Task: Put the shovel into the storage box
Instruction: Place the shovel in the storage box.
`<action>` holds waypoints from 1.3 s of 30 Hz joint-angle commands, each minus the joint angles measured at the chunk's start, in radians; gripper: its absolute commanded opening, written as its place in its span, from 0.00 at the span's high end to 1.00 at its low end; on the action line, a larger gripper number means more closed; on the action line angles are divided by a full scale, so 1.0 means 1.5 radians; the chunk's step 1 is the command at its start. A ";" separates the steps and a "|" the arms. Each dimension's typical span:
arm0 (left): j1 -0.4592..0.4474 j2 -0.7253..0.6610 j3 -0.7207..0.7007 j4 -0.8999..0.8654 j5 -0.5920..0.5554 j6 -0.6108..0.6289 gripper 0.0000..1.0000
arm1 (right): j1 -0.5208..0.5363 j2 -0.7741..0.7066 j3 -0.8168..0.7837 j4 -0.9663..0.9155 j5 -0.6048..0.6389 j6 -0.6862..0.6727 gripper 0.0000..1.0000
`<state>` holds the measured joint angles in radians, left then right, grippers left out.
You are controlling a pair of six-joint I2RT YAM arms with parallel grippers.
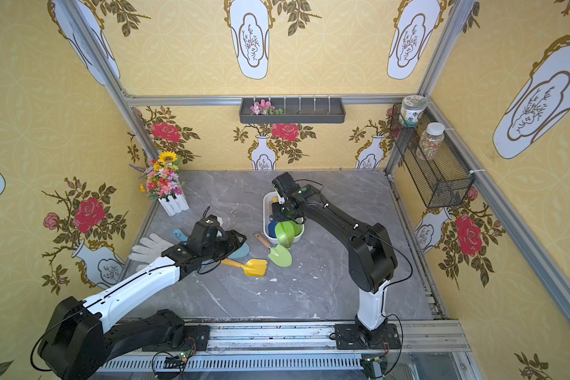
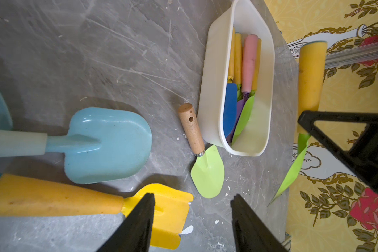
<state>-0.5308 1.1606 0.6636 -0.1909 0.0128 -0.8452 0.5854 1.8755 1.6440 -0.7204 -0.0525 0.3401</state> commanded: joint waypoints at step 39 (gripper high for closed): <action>-0.001 0.013 -0.003 0.026 0.027 0.004 0.40 | -0.093 0.200 0.156 0.029 0.046 0.001 0.83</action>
<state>-0.5331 1.1782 0.6579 -0.1726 0.0479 -0.8459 0.4477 2.1666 1.8717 -0.7013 0.0063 0.3428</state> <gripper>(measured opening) 0.604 0.233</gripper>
